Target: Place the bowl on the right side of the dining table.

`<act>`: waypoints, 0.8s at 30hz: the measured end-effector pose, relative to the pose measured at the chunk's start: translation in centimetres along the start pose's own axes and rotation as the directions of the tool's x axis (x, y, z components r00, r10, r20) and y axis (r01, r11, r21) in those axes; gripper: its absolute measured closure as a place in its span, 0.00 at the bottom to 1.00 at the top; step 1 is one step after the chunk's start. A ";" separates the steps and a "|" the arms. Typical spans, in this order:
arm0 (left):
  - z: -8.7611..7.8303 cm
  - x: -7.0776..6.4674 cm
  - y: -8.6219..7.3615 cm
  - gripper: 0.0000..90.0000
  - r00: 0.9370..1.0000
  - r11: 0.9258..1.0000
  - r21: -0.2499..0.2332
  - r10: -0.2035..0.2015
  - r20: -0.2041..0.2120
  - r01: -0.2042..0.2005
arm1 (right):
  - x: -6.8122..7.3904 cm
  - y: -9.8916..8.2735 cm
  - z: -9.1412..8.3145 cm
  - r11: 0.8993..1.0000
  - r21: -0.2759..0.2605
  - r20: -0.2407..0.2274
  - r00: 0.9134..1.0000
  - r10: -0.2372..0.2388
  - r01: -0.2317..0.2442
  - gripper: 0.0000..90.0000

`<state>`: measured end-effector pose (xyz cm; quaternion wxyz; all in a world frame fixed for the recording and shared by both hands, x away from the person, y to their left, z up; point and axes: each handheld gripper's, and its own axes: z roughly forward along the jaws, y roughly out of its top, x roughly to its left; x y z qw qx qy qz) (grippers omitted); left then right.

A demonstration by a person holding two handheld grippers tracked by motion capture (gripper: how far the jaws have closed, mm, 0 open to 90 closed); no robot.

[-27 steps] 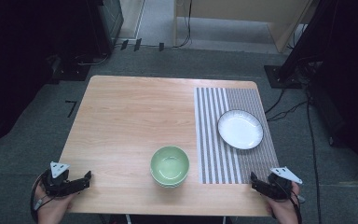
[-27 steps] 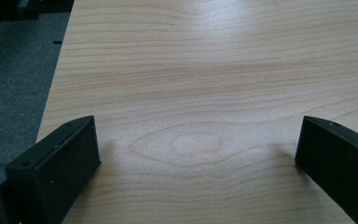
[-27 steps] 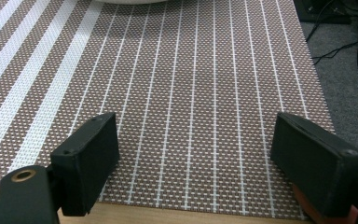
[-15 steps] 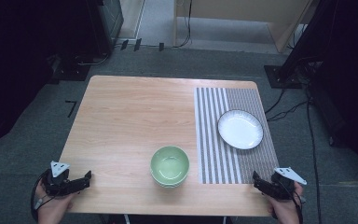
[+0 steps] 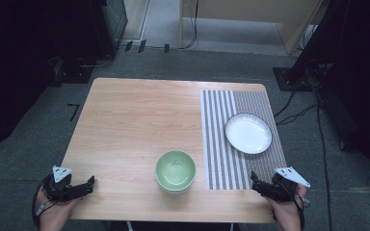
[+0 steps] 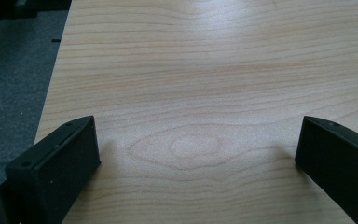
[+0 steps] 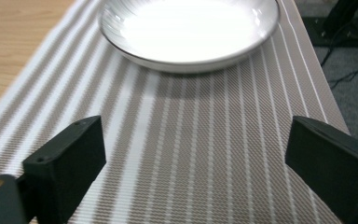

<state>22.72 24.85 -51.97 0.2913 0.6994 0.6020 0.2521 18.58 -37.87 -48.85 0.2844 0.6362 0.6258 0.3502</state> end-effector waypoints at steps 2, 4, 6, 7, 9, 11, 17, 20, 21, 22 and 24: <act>0.0 0.0 0.0 0.00 1.000 1.000 0.000 -0.001 0.000 0.001 | 0.8 0.4 -0.2 1.000 -0.015 -0.013 1.000 -0.005 0.005 0.06; 0.0 0.0 0.0 0.00 1.000 1.000 0.000 -0.003 0.000 0.003 | 1.9 1.0 -0.5 1.000 -0.025 -0.051 0.999 -0.015 0.014 0.07; 0.0 0.0 0.0 0.00 1.000 1.000 0.000 -0.002 0.000 0.002 | 2.7 1.4 -0.7 0.999 -0.042 -0.067 0.997 -0.030 0.027 0.07; 0.0 0.0 0.0 0.00 1.000 1.000 0.000 -0.002 0.000 0.002 | 2.7 1.4 -0.7 0.999 -0.042 -0.067 0.997 -0.030 0.027 0.07; 0.0 0.0 0.0 0.00 1.000 1.000 0.000 -0.002 0.000 0.002 | 3.5 1.6 -1.0 0.998 -0.057 -0.076 0.996 -0.041 0.036 0.07; 0.0 0.0 0.0 0.00 1.000 1.000 0.000 -0.003 0.000 0.003 | 4.2 2.0 -1.1 0.997 -0.063 -0.090 0.995 -0.050 0.044 0.07; 0.0 0.0 0.0 0.00 1.000 1.000 0.000 -0.002 0.000 0.002 | 5.8 2.7 -0.9 0.997 -0.055 -0.122 0.991 -0.055 0.049 0.07; 0.0 -0.1 0.0 0.00 1.000 1.000 -0.002 -0.003 -0.003 0.003 | 6.5 3.0 -0.8 0.997 -0.054 -0.129 0.990 -0.060 0.053 0.07; 0.0 -0.1 0.0 0.00 1.000 1.000 0.000 -0.002 -0.003 0.002 | 6.8 3.2 -0.8 0.997 -0.059 -0.132 0.989 -0.065 0.057 0.07; 0.0 -0.1 0.1 0.00 1.000 1.000 0.002 -0.001 -0.004 0.001 | 6.9 3.3 -0.8 0.996 -0.062 -0.133 0.989 -0.065 0.057 0.07; -0.1 -0.3 0.1 0.00 1.000 1.000 -0.003 0.009 -0.018 -0.009 | 7.2 3.5 -0.8 0.996 -0.065 -0.135 0.988 -0.068 0.060 0.07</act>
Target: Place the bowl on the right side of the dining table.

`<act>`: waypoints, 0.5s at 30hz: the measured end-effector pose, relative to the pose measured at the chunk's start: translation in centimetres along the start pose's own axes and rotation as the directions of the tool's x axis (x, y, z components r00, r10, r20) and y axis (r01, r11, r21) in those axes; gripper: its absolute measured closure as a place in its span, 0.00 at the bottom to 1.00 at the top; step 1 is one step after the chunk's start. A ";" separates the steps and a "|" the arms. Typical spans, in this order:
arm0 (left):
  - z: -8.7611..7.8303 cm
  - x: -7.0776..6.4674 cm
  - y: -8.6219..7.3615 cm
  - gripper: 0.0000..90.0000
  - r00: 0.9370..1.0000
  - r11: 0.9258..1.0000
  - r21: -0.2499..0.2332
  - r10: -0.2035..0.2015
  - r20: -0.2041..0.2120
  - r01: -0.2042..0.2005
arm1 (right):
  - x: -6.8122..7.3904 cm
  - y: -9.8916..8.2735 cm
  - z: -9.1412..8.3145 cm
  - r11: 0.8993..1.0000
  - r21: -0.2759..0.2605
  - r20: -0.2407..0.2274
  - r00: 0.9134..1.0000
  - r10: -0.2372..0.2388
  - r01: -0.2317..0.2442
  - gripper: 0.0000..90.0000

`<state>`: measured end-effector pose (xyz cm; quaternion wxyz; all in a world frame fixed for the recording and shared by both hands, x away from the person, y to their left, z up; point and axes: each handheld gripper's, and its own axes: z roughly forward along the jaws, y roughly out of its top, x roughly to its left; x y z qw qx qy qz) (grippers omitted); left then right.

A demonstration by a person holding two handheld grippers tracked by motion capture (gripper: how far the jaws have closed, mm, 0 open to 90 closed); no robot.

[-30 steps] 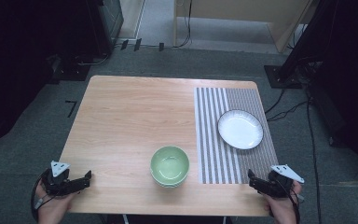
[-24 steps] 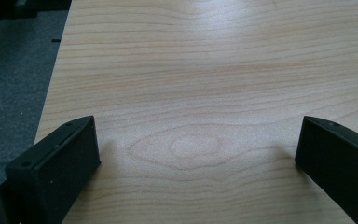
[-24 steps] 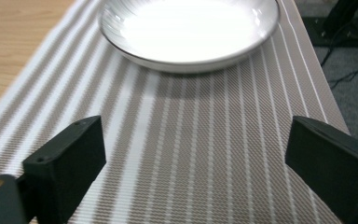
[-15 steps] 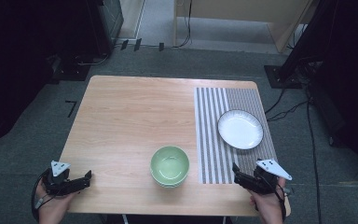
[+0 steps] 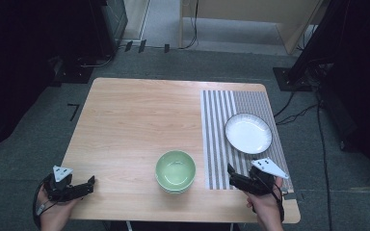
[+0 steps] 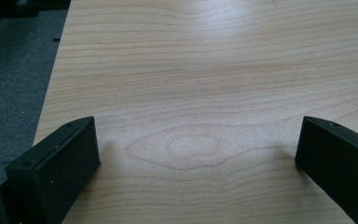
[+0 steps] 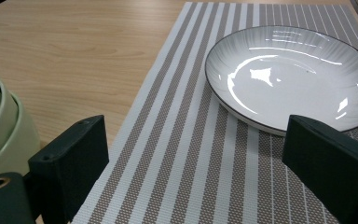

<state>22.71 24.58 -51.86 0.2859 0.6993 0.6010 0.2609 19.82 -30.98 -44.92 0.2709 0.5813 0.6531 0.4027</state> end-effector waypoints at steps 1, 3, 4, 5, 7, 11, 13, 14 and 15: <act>0.0 -0.1 0.0 0.00 1.000 1.000 -0.007 0.003 -0.006 -0.003 | 0.2 0.1 0.0 1.000 -0.002 -0.002 1.000 0.001 -0.001 0.07; -0.2 -0.3 0.1 0.00 1.000 1.000 -0.023 0.000 0.004 0.000 | 0.4 0.3 0.0 1.000 -0.006 -0.007 1.000 -0.003 0.003 0.08; -0.3 -0.4 0.2 0.00 1.000 1.000 -0.029 0.000 0.009 0.001 | 0.6 0.4 0.0 1.000 -0.005 -0.008 1.000 -0.003 0.003 0.08; -0.5 -0.6 0.3 0.00 1.000 0.999 -0.035 0.000 0.011 0.000 | 0.7 0.4 0.1 1.000 -0.007 -0.010 1.000 -0.007 0.007 0.08; -0.8 -1.2 0.6 0.00 1.000 0.999 -0.049 0.003 0.024 -0.002 | 1.0 0.6 0.1 1.000 -0.008 -0.015 1.000 -0.010 0.010 0.08; -1.4 -2.6 1.5 0.00 0.996 0.997 -0.082 0.002 0.085 0.005 | 1.2 0.8 0.2 1.000 -0.008 -0.022 1.000 -0.007 0.007 0.08; -1.8 -3.4 1.9 0.00 0.992 0.995 -0.098 -0.001 0.122 0.013 | 1.3 0.9 0.2 1.000 -0.010 -0.024 1.000 -0.010 0.010 0.08; -2.0 -3.8 2.2 0.00 0.990 0.995 -0.103 0.001 0.142 0.014 | 1.4 1.0 0.2 1.000 -0.009 -0.026 1.000 -0.007 0.007 0.08; -2.2 -4.3 2.5 0.00 0.987 0.993 -0.112 -0.005 0.162 0.023 | 1.5 1.1 0.2 1.000 -0.010 -0.028 1.000 -0.009 0.009 0.08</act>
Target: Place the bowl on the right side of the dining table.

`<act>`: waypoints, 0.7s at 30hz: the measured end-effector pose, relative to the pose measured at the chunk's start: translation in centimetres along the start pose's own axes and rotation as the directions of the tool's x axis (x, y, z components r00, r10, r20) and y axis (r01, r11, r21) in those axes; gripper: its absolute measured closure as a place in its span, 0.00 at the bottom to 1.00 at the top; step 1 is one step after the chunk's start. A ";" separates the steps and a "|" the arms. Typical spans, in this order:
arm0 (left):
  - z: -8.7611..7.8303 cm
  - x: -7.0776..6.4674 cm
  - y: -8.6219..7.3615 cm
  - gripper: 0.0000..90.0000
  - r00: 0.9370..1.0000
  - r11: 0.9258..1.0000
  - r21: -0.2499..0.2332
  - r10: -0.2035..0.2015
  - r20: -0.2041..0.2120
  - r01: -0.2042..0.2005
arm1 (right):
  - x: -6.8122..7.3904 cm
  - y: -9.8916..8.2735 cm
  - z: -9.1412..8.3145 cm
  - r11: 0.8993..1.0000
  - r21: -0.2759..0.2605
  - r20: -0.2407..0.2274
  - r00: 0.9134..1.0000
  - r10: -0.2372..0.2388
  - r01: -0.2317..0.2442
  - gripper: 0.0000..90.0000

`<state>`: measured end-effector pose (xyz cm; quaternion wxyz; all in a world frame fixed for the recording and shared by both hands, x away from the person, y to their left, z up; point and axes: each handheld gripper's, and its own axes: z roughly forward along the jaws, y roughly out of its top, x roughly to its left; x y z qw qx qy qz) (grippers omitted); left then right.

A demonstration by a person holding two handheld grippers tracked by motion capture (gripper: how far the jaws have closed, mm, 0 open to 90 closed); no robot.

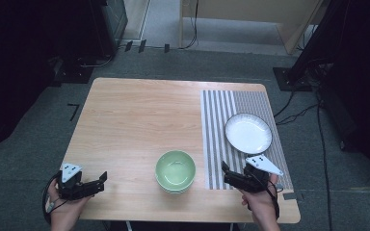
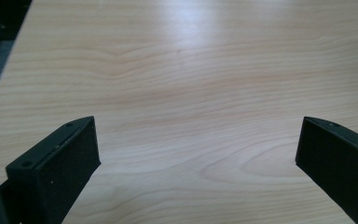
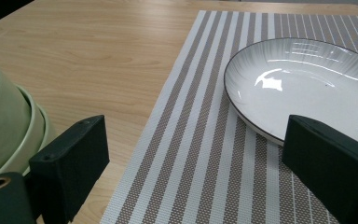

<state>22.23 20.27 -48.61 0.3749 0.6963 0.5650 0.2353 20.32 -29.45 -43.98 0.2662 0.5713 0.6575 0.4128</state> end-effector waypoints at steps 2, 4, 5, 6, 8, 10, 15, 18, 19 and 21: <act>-0.2 -0.5 0.3 0.00 1.000 1.000 -0.010 -0.002 0.022 0.002 | 0.2 0.1 0.0 1.000 0.001 -0.005 1.000 -0.001 0.001 0.08; -0.3 -1.1 0.7 0.00 0.999 1.000 -0.019 -0.002 0.044 0.003 | 0.3 0.2 0.1 1.000 0.000 -0.007 1.000 -0.004 0.004 0.08; -0.4 -1.7 1.1 0.00 0.998 1.000 -0.026 0.000 0.067 0.002 | 0.5 0.3 0.2 1.000 0.002 -0.010 1.000 -0.004 0.004 0.08; -0.4 -1.7 1.1 0.00 0.998 1.000 -0.026 0.000 0.067 0.002 | 0.5 0.3 0.2 1.000 0.002 -0.010 1.000 -0.004 0.004 0.08; -0.5 -2.2 1.3 0.00 0.996 0.999 -0.033 0.001 0.084 0.001 | 0.7 0.3 0.3 1.000 0.003 -0.013 1.000 -0.008 0.008 0.08; -0.5 -2.7 1.6 0.00 0.996 0.999 -0.040 0.009 0.093 -0.005 | 0.8 0.4 0.3 1.000 0.006 -0.015 1.000 -0.009 0.009 0.08; -0.5 -3.3 2.1 0.00 0.995 0.998 -0.055 0.020 0.102 -0.015 | 1.2 0.7 0.3 1.000 0.002 -0.023 1.000 -0.015 0.015 0.08; -0.5 -3.6 2.3 0.00 0.994 0.998 -0.060 0.028 0.108 -0.022 | 1.3 0.8 0.4 1.000 0.002 -0.025 1.000 -0.017 0.017 0.08; -0.5 -3.8 2.4 0.00 0.992 0.997 -0.067 0.037 0.117 -0.029 | 1.4 0.8 0.4 1.000 0.000 -0.025 1.000 -0.017 0.017 0.08; -0.5 -4.3 2.7 0.00 0.991 0.996 -0.077 0.046 0.129 -0.036 | 1.5 0.8 0.5 1.000 0.003 -0.027 0.999 -0.018 0.018 0.08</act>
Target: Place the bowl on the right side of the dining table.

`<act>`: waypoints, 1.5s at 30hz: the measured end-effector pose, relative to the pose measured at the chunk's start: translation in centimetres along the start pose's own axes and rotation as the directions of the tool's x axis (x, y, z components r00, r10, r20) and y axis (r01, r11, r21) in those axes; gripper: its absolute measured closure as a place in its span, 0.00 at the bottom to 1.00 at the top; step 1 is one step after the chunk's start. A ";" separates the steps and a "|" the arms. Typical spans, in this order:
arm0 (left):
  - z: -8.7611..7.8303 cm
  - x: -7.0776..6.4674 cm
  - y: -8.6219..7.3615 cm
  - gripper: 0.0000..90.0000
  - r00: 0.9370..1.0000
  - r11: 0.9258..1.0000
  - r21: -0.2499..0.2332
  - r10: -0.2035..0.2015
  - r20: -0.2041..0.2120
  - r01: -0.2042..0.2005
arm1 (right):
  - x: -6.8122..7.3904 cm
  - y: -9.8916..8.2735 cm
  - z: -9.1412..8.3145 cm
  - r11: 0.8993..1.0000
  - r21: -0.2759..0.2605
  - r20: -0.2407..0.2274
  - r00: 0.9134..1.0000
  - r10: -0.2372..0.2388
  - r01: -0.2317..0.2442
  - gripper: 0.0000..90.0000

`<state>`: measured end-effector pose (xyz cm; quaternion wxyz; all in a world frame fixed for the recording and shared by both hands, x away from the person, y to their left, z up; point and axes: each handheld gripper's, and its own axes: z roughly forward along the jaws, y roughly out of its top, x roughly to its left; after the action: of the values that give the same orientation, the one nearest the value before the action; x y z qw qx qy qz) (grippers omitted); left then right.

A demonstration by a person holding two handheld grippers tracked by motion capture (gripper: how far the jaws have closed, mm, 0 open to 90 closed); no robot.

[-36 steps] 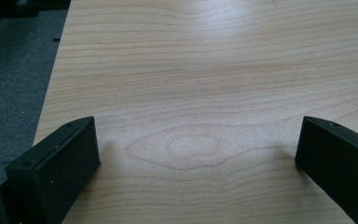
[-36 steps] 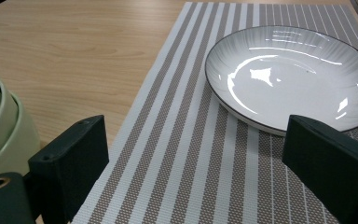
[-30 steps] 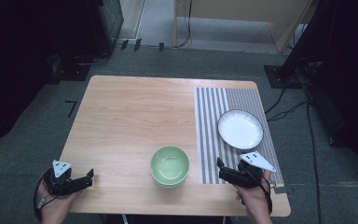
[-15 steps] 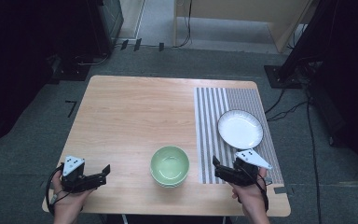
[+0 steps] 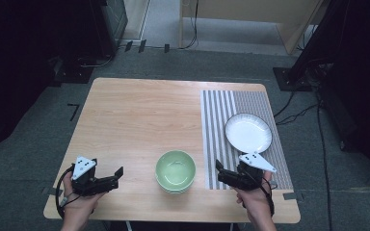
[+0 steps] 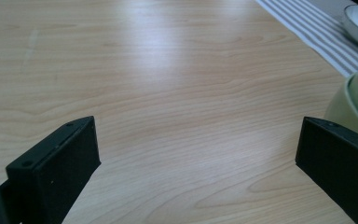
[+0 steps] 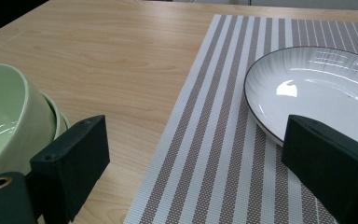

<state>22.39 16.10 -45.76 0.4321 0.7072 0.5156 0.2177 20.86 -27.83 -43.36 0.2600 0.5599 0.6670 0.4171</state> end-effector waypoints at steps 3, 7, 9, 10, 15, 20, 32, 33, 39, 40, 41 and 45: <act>0.2 -0.7 0.4 0.00 1.000 1.000 -0.006 0.007 0.023 -0.007 | 0.2 0.0 0.1 1.000 0.006 -0.004 1.000 -0.007 0.007 0.08; 0.6 -2.1 1.1 0.00 0.998 1.000 -0.015 0.023 0.059 -0.023 | 0.4 0.0 0.3 1.000 0.009 -0.010 1.000 -0.008 0.008 0.08; 0.8 -2.6 1.3 0.00 0.997 0.999 -0.019 0.030 0.071 -0.029 | 0.5 0.0 0.3 1.000 0.011 -0.013 1.000 -0.008 0.008 0.08; 1.0 -3.2 1.6 0.00 0.996 0.999 -0.023 0.035 0.085 -0.033 | 0.6 0.1 0.3 1.000 0.010 -0.016 1.000 -0.011 0.011 0.08; 1.4 -4.3 2.0 0.00 0.993 0.999 -0.024 0.048 0.112 -0.045 | 0.9 0.1 0.5 1.000 0.015 -0.019 1.000 -0.014 0.014 0.08; 1.9 -5.3 2.4 0.00 0.986 1.000 -0.012 0.029 0.163 -0.027 | 1.3 0.1 0.7 1.000 0.019 -0.030 0.999 -0.020 0.021 0.08; 3.6 -8.5 3.2 0.06 0.977 0.998 0.042 0.026 0.214 -0.036 | 2.7 0.6 1.3 1.000 0.028 -0.072 0.997 -0.010 0.012 0.08; 3.6 -8.5 3.2 0.06 0.977 0.998 0.042 0.026 0.214 -0.036 | 2.7 0.6 1.3 1.000 0.028 -0.072 0.997 -0.010 0.012 0.08; 5.3 -10.2 2.9 0.17 0.974 0.992 0.103 0.050 0.221 -0.075 | 3.2 0.6 1.5 0.999 0.036 -0.082 0.997 -0.015 0.018 0.08; 5.6 -10.3 2.8 0.18 0.975 0.990 0.117 0.055 0.215 -0.081 | 3.2 0.6 1.5 0.999 0.036 -0.083 0.996 -0.017 0.020 0.08; 5.8 -10.5 2.7 0.25 0.979 0.990 0.122 0.051 0.199 -0.076 | 3.2 0.6 1.5 0.999 0.035 -0.083 0.996 -0.018 0.021 0.08; 6.3 -10.9 2.5 0.39 0.978 0.985 0.144 0.064 0.198 -0.094 | 3.2 0.5 1.6 0.999 0.040 -0.084 0.996 -0.015 0.019 0.08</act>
<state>24.45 3.41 -45.54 0.4154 0.7759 0.4579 0.1251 21.64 -24.36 -43.39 0.2241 0.5416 0.6903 0.4242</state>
